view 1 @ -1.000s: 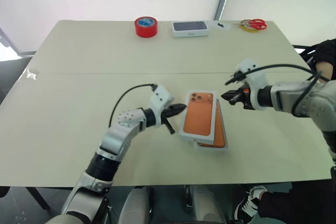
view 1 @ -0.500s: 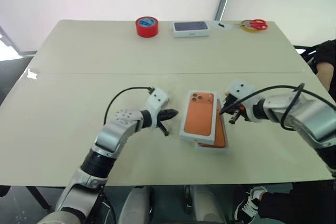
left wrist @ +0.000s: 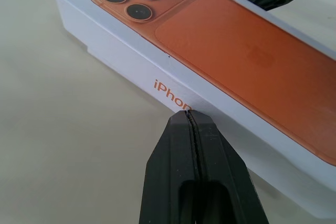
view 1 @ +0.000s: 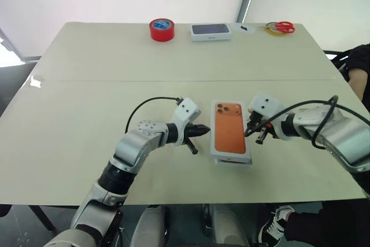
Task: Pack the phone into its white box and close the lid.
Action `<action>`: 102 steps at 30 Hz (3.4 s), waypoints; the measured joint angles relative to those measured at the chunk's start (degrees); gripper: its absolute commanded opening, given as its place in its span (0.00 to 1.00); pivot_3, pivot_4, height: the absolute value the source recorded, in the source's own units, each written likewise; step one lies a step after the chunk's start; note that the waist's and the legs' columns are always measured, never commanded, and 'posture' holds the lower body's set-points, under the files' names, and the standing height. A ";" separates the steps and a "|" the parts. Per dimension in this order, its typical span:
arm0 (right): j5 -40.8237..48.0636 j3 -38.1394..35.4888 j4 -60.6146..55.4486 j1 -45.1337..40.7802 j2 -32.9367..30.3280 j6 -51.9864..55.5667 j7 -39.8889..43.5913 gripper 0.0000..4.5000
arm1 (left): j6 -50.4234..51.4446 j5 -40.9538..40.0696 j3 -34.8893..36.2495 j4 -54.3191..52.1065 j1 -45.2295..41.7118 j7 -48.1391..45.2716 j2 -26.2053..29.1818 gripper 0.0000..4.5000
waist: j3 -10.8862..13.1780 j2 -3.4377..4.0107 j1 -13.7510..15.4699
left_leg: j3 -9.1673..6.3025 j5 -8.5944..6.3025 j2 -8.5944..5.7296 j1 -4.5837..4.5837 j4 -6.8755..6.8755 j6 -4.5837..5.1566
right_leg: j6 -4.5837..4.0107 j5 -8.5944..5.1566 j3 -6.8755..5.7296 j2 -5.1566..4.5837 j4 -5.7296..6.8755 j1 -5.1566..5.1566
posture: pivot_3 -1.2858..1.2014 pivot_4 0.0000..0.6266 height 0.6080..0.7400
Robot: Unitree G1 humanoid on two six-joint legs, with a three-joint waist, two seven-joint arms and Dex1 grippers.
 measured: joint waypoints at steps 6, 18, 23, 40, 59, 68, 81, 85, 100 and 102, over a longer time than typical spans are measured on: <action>-1.55 -1.36 -0.69 1.96 -0.32 -0.01 1.34 0.02 | 0.75 -0.56 -0.70 -0.85 0.00 -0.78 -0.09 0.00 | 0.00 0.00 0.00 | 0.00 0.00 0.00 0.01 0.00 0.00 | -0.03 -0.02 0.00 0.00 0.01 0.00 | 0.52 0.24 0.94; -3.76 -2.17 -0.74 4.17 -0.27 -0.10 2.34 0.02 | 0.79 -0.52 -2.25 -0.80 0.00 -0.86 -0.51 0.00 | 0.00 0.00 0.00 | 0.00 0.00 -0.01 0.02 0.01 0.00 | -0.04 -0.02 0.00 0.00 0.01 0.02 | 0.52 0.24 0.94; -4.16 -2.17 -0.92 4.29 -0.07 -0.09 2.50 0.02 | 0.78 -0.51 -2.24 -0.71 0.00 -0.76 -0.48 0.00 | 0.00 0.00 0.01 | 0.00 0.00 -0.01 0.03 0.01 0.00 | -0.01 -0.01 0.00 0.00 0.02 0.03 | 0.52 0.24 0.94; -5.32 -2.17 -1.73 4.28 1.35 -0.15 3.17 0.02 | 0.47 -0.48 -1.88 1.21 0.00 0.08 0.16 0.00 | 0.00 0.00 -0.02 | 0.00 0.00 -0.01 0.07 0.01 0.00 | 0.05 0.03 0.00 0.01 0.04 0.05 | 0.52 0.24 0.94; 1.12 -14.29 -10.39 18.15 0.02 -4.53 10.61 0.02 | -1.65 -0.33 -1.97 9.20 -5.65 1.47 -5.47 0.00 | -0.02 -0.02 0.10 | -0.03 0.00 -0.05 0.18 0.05 0.00 | 0.09 0.05 -0.01 0.01 0.04 0.24 | 0.52 0.24 0.94; 0.39 -13.90 -10.66 18.94 1.92 -3.06 5.72 0.02 | -2.69 1.86 -3.63 12.04 -7.53 2.40 -6.65 0.00 | -0.12 -0.06 0.08 | -0.07 0.00 -0.04 0.29 0.07 0.00 | -0.05 -0.03 -0.03 0.01 0.00 0.40 | 0.52 0.24 0.94; -1.58 -22.71 14.23 3.96 14.67 -21.71 1.61 0.02 | -8.30 -1.73 21.49 -2.72 5.41 7.08 7.81 0.00 | -0.10 -0.01 -0.13 | -0.02 0.00 0.00 0.24 0.01 -0.01 | 0.14 0.09 0.00 0.03 0.08 0.25 | 0.52 0.24 0.94; -2.00 -22.75 24.21 1.47 15.81 -25.83 3.66 0.02 | -8.94 -1.86 28.71 -6.25 14.28 7.83 13.30 0.00 | -0.10 -0.01 0.22 | -0.02 0.01 -0.07 0.21 0.03 -0.02 | 0.09 0.07 -0.02 -0.07 0.04 0.29 | 0.52 0.24 0.94; -2.36 -22.59 37.60 -2.47 18.38 -34.60 11.66 0.02 | -10.15 -4.36 34.91 -12.45 24.09 12.66 14.51 0.00 | -0.10 -0.01 -0.07 | 0.01 0.01 -0.10 0.29 0.04 -0.03 | 0.11 0.09 -0.03 -0.15 0.06 0.34 | 0.52 0.24 0.94; -2.58 -22.56 38.02 -2.47 18.46 -34.63 11.74 0.02 | -10.17 -4.50 34.78 -12.61 24.08 13.16 14.50 0.00 | -0.10 0.00 -0.08 | 0.02 0.01 -0.10 0.29 0.04 -0.03 | 0.11 0.09 -0.03 -0.15 0.06 0.34 | 0.52 0.24 0.94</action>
